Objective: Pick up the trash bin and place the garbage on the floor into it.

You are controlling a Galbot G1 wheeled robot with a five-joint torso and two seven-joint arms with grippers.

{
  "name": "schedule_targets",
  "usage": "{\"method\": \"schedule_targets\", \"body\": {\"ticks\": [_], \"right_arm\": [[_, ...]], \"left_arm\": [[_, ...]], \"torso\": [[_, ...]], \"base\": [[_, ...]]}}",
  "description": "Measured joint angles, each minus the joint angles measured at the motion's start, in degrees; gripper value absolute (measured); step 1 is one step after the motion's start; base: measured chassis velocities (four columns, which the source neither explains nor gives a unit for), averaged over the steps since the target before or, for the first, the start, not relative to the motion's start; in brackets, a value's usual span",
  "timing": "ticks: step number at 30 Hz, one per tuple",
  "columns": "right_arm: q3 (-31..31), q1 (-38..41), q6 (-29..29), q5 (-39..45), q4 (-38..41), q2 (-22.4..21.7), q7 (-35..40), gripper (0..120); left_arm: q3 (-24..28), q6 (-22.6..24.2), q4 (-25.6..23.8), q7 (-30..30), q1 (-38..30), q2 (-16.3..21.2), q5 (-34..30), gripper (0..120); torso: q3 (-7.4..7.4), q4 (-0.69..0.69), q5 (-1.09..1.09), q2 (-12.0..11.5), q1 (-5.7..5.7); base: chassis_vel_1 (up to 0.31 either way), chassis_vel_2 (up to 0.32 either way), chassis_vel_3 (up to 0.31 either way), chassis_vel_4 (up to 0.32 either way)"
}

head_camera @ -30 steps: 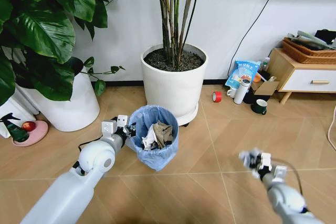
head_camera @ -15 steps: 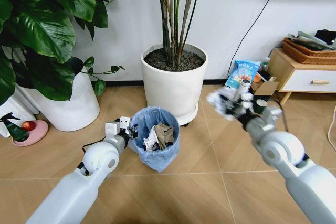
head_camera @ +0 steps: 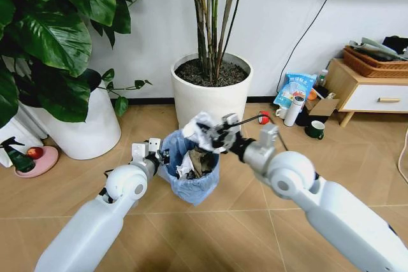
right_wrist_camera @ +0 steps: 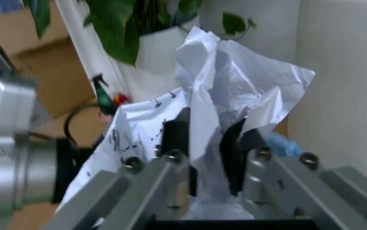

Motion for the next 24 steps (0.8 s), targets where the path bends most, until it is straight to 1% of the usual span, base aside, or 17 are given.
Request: {"method": "schedule_targets", "body": {"ticks": [2, 3, 4, 5, 7, 8, 9, 12, 13, 14, 16, 17, 20, 21, 22, 23, 24], "right_arm": [[-1.15, 0.32, -0.29, -0.7, -1.1, 0.08, -0.33, 21], [-1.15, 0.32, -0.29, -0.7, -1.1, 0.08, -0.33, 21], [-1.91, 0.62, -0.3, -0.96, -1.75, 0.22, -0.37, 29], [-2.44, 0.86, -0.29, -1.14, -2.26, 0.39, -0.37, 33], [-2.96, 1.26, -0.28, -1.3, -2.8, 0.66, -0.49, 42], [-2.96, 1.26, -0.28, -1.3, -2.8, 0.66, -0.49, 42], [-3.13, 1.45, -0.23, -1.35, -3.05, 0.74, -0.51, 45], [-3.29, 1.78, 0.13, -1.73, -3.95, 0.76, -0.93, 60], [-3.29, 1.78, 0.13, -1.73, -3.95, 0.76, -0.93, 60], [-3.24, 1.81, 0.29, -1.83, -4.16, 0.73, -1.01, 65], [-3.16, 1.81, 0.36, -1.85, -4.26, 0.71, -1.05, 70], [-3.16, 1.81, 0.36, -1.85, -4.26, 0.71, -1.05, 70], [-3.1, 1.81, 0.68, -1.9, -4.36, 0.71, -1.06, 88], [-3.13, 1.82, 0.86, -2.19, -4.49, 0.71, -1.08, 91], [-3.13, 1.82, 0.86, -2.19, -4.49, 0.71, -1.08, 91], [-3.12, 1.9, 0.97, -2.47, -4.66, 0.69, -1.07, 97], [-3.0, 1.93, 1.02, -2.63, -4.73, 0.67, -1.05, 99]], "left_arm": [[0.0, 0.0, 0.04, 0.03, 0.0, -0.1, 0.01, 0], [0.0, 0.0, 0.04, 0.03, 0.0, -0.1, 0.01, 0], [-0.02, 0.0, 0.06, 0.05, 0.01, -0.22, 0.04, 0], [-0.05, -0.01, 0.1, 0.06, 0.02, -0.32, 0.07, 0], [-0.1, -0.04, 0.14, 0.09, 0.02, -0.45, 0.12, 0], [-0.1, -0.04, 0.14, 0.09, 0.02, -0.45, 0.12, 0], [-0.15, -0.07, 0.14, 0.12, 0.01, -0.48, 0.13, 0], [-0.33, -0.13, 0.16, 0.45, -0.11, -0.51, 0.2, 0], [-0.33, -0.13, 0.16, 0.45, -0.11, -0.51, 0.2, 0], [-0.39, -0.17, 0.16, 0.61, -0.16, -0.51, 0.23, 0], [-0.41, -0.2, 0.19, 0.69, -0.2, -0.52, 0.27, 0], [-0.41, -0.2, 0.19, 0.69, -0.2, -0.52, 0.27, 0], [-0.42, -0.29, 0.42, 0.81, -0.28, -0.71, 0.49, 0], [-0.43, -0.32, 0.44, 0.83, -0.28, -0.78, 0.54, 0], [-0.43, -0.32, 0.44, 0.83, -0.28, -0.78, 0.54, 0], [-0.46, -0.41, 0.44, 0.84, -0.28, -0.81, 0.57, 0], [-0.5, -0.48, 0.43, 0.84, -0.28, -0.8, 0.58, 0]], "torso": [[0.0, -0.01, 0.01, 0.0, 0.0], [0.0, -0.01, 0.01, 0.0, 0.0], [0.0, -0.02, 0.01, 0.0, 0.0], [0.0, -0.02, 0.01, 0.0, 0.0], [0.0, -0.01, 0.01, 0.0, 0.0], [0.0, -0.01, 0.01, 0.0, 0.0], [0.0, -0.01, 0.01, 0.0, 0.0], [0.0, -0.01, 0.01, 0.0, 0.0], [0.0, -0.01, 0.01, 0.0, 0.0], [0.0, -0.01, 0.02, 0.0, 0.0], [0.0, -0.01, 0.01, 0.0, 0.0], [0.0, -0.01, 0.01, 0.0, 0.0], [0.0, -0.01, 0.01, 0.0, 0.0], [0.0, -0.01, 0.01, 0.0, 0.0], [0.0, -0.01, 0.01, 0.0, 0.0], [0.0, -0.01, 0.01, 0.0, 0.0], [0.0, -0.01, 0.01, 0.0, 0.0]], "base": [[0.0, 0.0, 0.0, 0.0], [0.0, 0.0, 0.0, 0.0], [0.0, 0.0, 0.0, 0.0], [0.0, 0.0, 0.0, 0.0], [0.0, 0.0, 0.0, 0.0], [0.0, 0.0, 0.0, 0.0], [0.0, 0.0, 0.0, 0.0], [0.0, 0.0, 0.0, 0.0], [0.0, 0.0, 0.0, 0.0], [0.0, 0.0, 0.0, 0.0], [0.0, 0.0, 0.0, 0.0], [0.0, 0.0, 0.0, 0.0], [0.0, 0.0, 0.0, 0.0], [0.0, 0.0, 0.0, 0.0], [0.0, 0.0, 0.0, 0.0], [0.0, 0.0, 0.0, 0.0], [0.0, 0.0, 0.0, 0.0]]}}
